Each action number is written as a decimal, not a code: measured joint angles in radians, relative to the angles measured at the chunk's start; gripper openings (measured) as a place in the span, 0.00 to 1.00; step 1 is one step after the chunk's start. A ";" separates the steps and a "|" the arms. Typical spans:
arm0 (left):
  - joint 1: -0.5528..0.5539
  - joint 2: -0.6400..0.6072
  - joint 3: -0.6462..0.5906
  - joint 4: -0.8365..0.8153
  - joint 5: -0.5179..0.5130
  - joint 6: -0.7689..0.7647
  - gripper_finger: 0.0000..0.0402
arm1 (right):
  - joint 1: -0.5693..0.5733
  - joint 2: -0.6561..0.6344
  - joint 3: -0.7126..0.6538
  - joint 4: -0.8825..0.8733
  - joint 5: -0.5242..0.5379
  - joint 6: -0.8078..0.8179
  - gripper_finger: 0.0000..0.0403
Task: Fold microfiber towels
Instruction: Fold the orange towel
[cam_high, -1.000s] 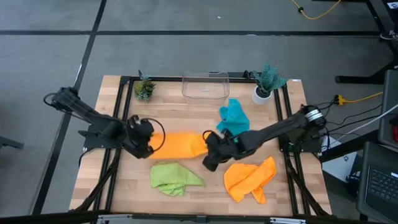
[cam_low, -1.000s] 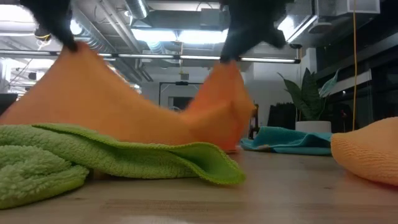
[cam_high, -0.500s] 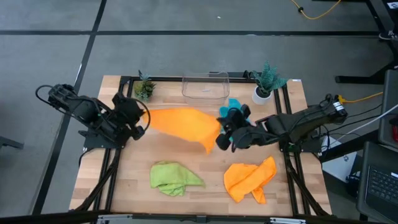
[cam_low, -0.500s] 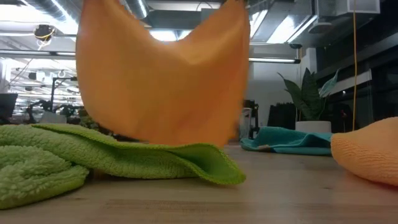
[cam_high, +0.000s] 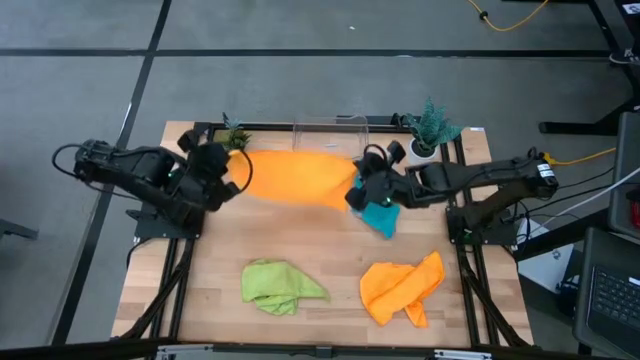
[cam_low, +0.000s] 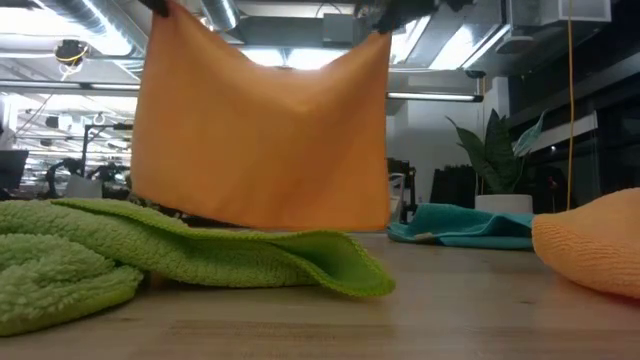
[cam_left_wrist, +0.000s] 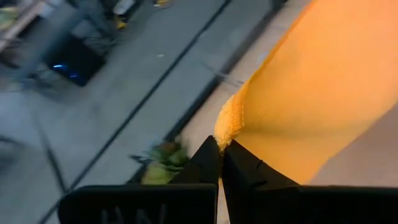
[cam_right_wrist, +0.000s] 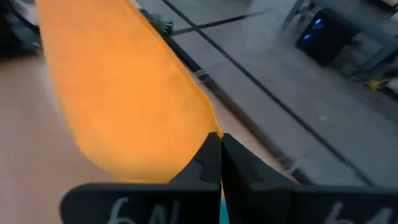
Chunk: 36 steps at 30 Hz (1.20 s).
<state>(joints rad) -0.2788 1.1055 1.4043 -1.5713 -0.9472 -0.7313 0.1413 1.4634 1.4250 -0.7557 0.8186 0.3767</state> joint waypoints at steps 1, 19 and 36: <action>0.028 -0.001 0.000 -0.001 -0.017 0.019 0.00 | -0.016 -0.001 0.000 0.001 0.000 -0.022 0.00; 0.038 -0.026 -0.337 0.184 0.275 -0.166 0.00 | 0.023 0.071 -0.118 0.038 -0.166 0.086 0.00; -0.241 -0.022 -0.345 0.078 0.415 -0.523 0.00 | 0.188 0.099 -0.124 0.051 -0.098 0.163 0.00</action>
<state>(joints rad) -0.5198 1.0832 1.0595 -1.4935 -0.5320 -1.2538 0.3291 1.5627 1.3008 -0.7044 0.7210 0.5400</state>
